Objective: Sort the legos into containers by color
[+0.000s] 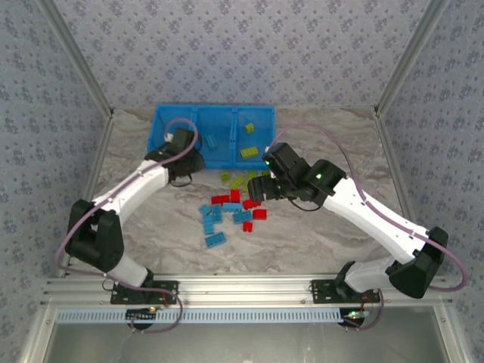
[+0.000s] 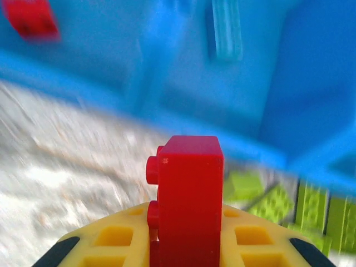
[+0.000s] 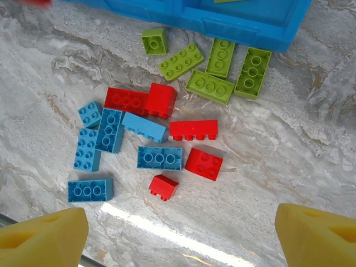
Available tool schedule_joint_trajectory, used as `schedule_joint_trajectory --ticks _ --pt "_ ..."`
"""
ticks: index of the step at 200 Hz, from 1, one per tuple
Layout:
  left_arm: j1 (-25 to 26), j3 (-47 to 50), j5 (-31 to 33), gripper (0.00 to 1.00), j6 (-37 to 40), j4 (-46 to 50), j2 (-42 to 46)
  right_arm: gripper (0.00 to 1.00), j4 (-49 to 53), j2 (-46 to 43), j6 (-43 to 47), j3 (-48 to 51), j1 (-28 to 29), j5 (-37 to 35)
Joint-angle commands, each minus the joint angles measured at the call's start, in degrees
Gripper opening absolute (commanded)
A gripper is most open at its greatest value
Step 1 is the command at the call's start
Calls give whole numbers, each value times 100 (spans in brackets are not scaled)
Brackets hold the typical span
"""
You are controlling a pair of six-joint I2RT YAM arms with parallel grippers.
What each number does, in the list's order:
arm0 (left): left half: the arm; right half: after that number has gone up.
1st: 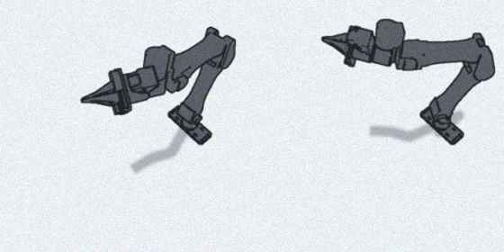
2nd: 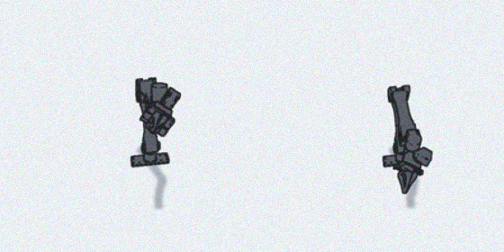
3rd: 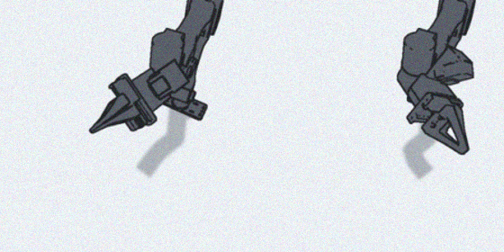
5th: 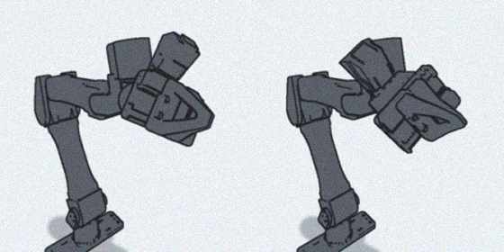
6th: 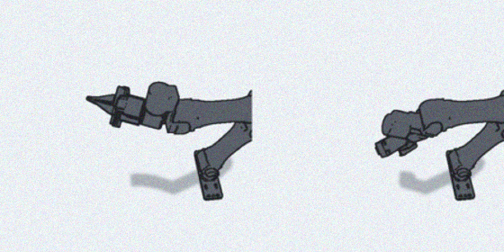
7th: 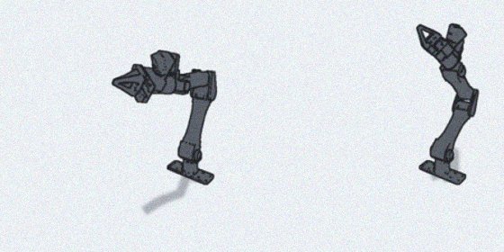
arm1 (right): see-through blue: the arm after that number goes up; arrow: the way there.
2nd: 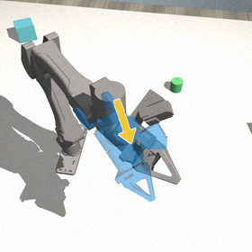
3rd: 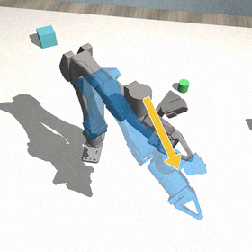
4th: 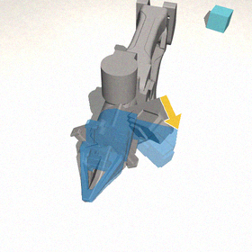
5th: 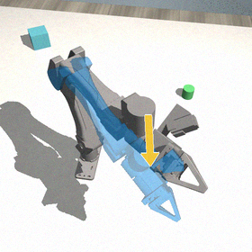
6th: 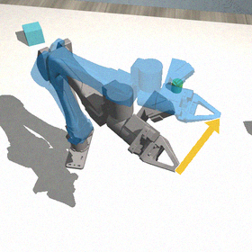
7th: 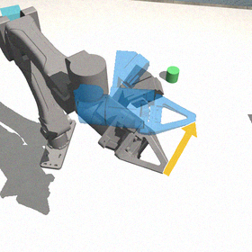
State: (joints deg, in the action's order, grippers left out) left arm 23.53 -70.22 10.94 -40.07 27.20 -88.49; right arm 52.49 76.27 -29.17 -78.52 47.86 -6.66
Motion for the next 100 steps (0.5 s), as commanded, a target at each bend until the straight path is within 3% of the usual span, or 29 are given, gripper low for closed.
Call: schedule_joint_trajectory --ticks 1,16,51,77,100 --pt "-478 -752 595 10 683 92 -431 90 -65 -71 -74 56 -21 52" --pt "-821 -1222 612 10 769 50 -979 89 -55 -78 -98 54 2 73" --pt "-1324 -2436 1 11 914 24 -2334 89 22 -215 -150 85 59 -7" --pt "-1393 -3152 -207 22 1112 120 -2840 90 83 -368 -224 198 76 -125" --pt "-1395 -3341 -276 39 1134 147 -2802 90 69 -476 -308 307 78 -189"
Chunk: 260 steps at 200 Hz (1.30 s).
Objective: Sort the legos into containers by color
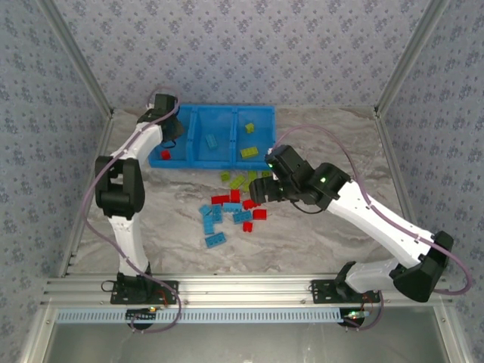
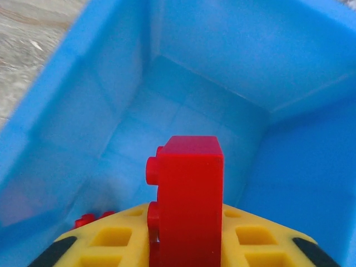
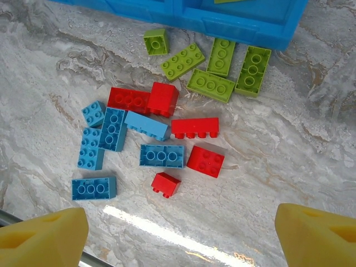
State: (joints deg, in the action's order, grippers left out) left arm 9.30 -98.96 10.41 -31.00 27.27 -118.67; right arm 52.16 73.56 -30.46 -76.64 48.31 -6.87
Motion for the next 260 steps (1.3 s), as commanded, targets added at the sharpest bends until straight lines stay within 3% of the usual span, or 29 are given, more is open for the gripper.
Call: schedule_joint_trajectory --ticks 1,32,73,116,156,180,194,229,260 --pt "33 -466 -228 40 227 144 223 90 101 -212 -180 117 35 -170" --pt "33 50 -188 42 89 88 1031 90 -21 -218 -258 205 31 -244" --pt "191 1885 -456 42 -273 -230 3307 90 -541 115 -437 253 20 -335" --pt "1120 3062 -796 42 1963 102 5458 89 -1585 1223 -181 138 74 -516" --pt "1424 4431 -2259 47 4248 594 7196 86 -2544 2653 328 -264 75 -490" --pt "1504 5425 -2720 55 5247 681 8110 85 -2792 3451 626 -741 64 -546" --pt "1517 5854 -3053 67 5605 708 8511 84 -2852 3887 701 -1037 49 -691" --pt "1522 6379 -3461 84 6090 609 8914 79 -2936 4677 363 -1602 -90 -663" --pt "1522 6409 -3591 88 6220 550 8837 76 -3067 5067 250 -1852 -156 -491"
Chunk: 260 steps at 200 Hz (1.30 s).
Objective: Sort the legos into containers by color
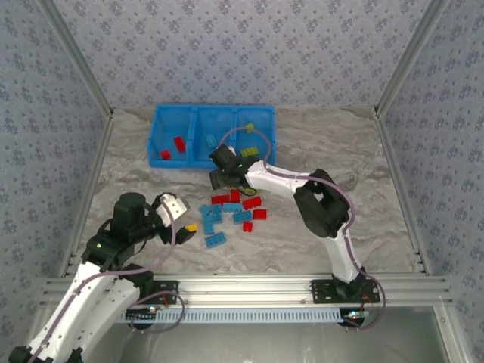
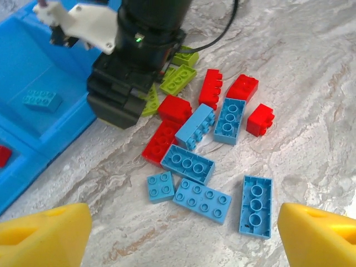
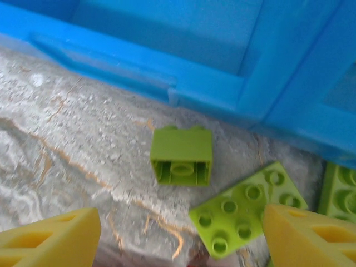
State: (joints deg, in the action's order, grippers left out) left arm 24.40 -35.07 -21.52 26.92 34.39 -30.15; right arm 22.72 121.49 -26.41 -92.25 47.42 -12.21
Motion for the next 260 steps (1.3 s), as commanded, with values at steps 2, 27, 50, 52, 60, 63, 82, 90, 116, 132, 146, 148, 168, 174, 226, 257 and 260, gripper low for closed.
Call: schedule_joint_trajectory --ticks 2,27,50,52,60,63,82,90,116,132,146,148,168,174,226,257,260 --pt "10 18 -417 89 435 -170 -16 76 -131 295 -143 -309 -73 60" --pt "12 70 -712 91 464 -250 -39 66 -159 533 -92 -520 -70 293" --pt "12 114 -958 93 524 -310 17 60 -57 713 -131 -661 -70 166" --pt "14 125 -959 94 531 -310 22 60 -46 723 -135 -669 -67 153" --pt "12 140 -970 94 549 -304 36 59 -9 760 -135 -702 -69 91" --pt "12 147 -969 94 554 -303 43 59 -3 769 -126 -719 -73 75" --pt "12 175 -1035 95 552 -349 19 55 -25 812 -34 -731 -53 -8" --pt "12 184 -1075 95 530 -387 -11 53 -21 831 -11 -748 -49 -14" --pt "12 151 -1089 95 497 -387 -138 40 20 826 20 -745 -53 -53" --pt "12 142 -1087 96 481 -381 -158 34 90 721 55 -715 -9 -87" --pt "12 141 -1074 97 477 -380 -149 30 42 452 152 -524 82 -211" --pt "12 141 -1074 97 480 -380 -149 30 25 401 173 -510 96 -236" --pt "12 141 -1031 98 471 -384 -116 29 66 -196 209 -164 204 -414" --pt "7 141 -1011 98 464 -399 -99 29 74 -429 205 -31 224 -480" --pt "11 237 -1057 99 403 -630 66 31 -483 -2156 591 1022 -126 -1285" --pt "12 264 -1083 99 317 -693 71 31 -565 -1733 620 660 -958 -773" --pt "12 271 -1087 99 314 -701 75 30 -561 -1655 627 591 -1018 -700"
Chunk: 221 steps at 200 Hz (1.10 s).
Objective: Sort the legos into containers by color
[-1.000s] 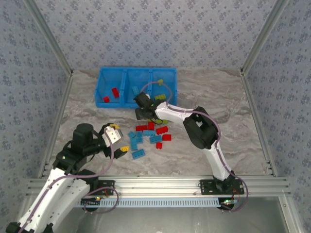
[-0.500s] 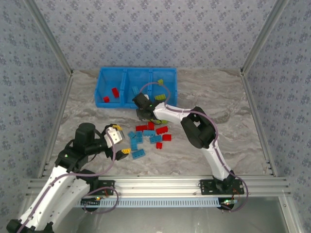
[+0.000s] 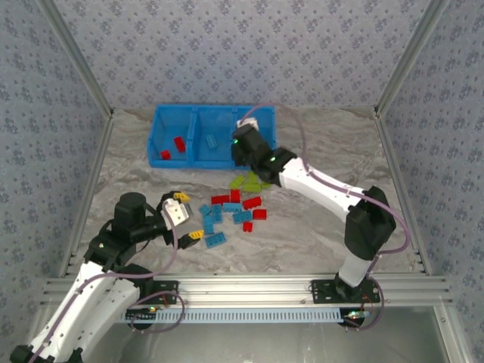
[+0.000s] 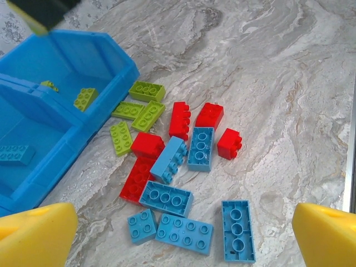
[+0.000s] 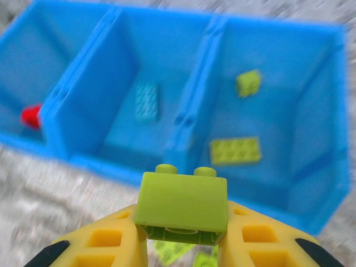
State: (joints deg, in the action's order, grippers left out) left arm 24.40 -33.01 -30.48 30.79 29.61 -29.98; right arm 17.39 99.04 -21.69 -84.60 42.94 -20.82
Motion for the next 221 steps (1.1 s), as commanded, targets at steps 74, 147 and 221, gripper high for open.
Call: schedule_joint_trajectory --ticks 74,147,221 --pt "11 137 -144 99 -161 -319 102 41 761 2717 370 -2594 -1165 723" --pt "12 254 99 99 -674 -765 136 54 1056 1807 267 -2313 -1204 683" --pt "115 -1211 2538 99 -5104 556 -1001 69 2226 -1552 405 -28 -644 2066"
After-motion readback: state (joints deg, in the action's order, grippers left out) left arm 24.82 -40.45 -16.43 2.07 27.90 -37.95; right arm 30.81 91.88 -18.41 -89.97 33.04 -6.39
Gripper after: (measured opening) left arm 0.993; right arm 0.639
